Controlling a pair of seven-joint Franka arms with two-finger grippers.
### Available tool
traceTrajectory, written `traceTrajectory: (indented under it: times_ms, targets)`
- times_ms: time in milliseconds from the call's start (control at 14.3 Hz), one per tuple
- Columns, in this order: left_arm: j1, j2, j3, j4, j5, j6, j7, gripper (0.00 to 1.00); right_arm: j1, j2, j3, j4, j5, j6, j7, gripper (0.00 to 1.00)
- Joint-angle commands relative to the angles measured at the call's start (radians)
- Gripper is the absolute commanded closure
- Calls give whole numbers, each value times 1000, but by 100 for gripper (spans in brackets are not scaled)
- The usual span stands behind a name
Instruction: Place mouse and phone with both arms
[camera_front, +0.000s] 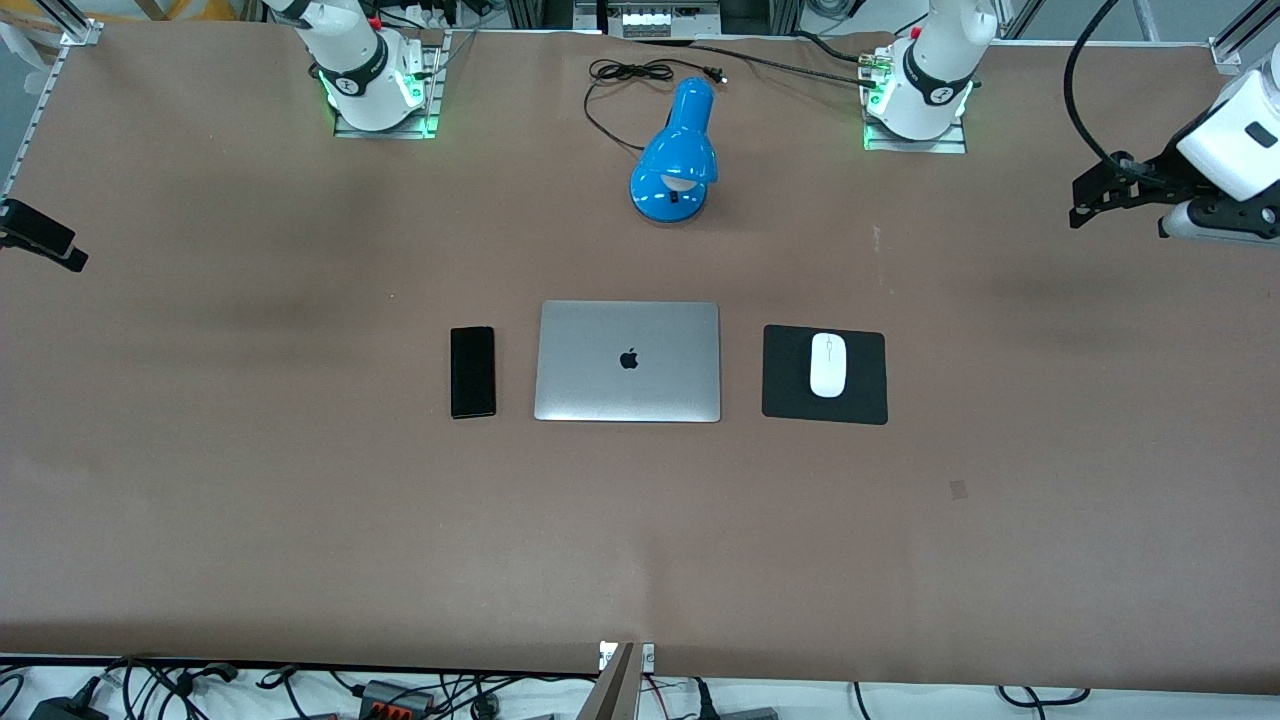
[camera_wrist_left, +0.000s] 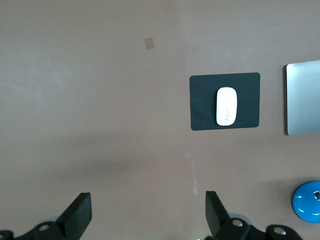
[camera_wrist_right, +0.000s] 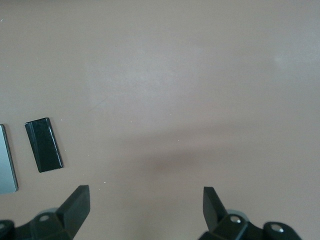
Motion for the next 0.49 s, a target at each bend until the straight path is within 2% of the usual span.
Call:
traceTrajectory:
  times_ms: [0,140,420]
  targets:
    - [1,63,3,114,-25,-32,-40,0,-13,4,5,-3,-6,15,-19,0]
    - [9,89,4,142,-27,-84,-44,0,-10,12,5,11,-7,6,-26,0]
    - [10,91,3,145,-24,-85,-37,0,-16,13,5,9,-7,3,-26,0]
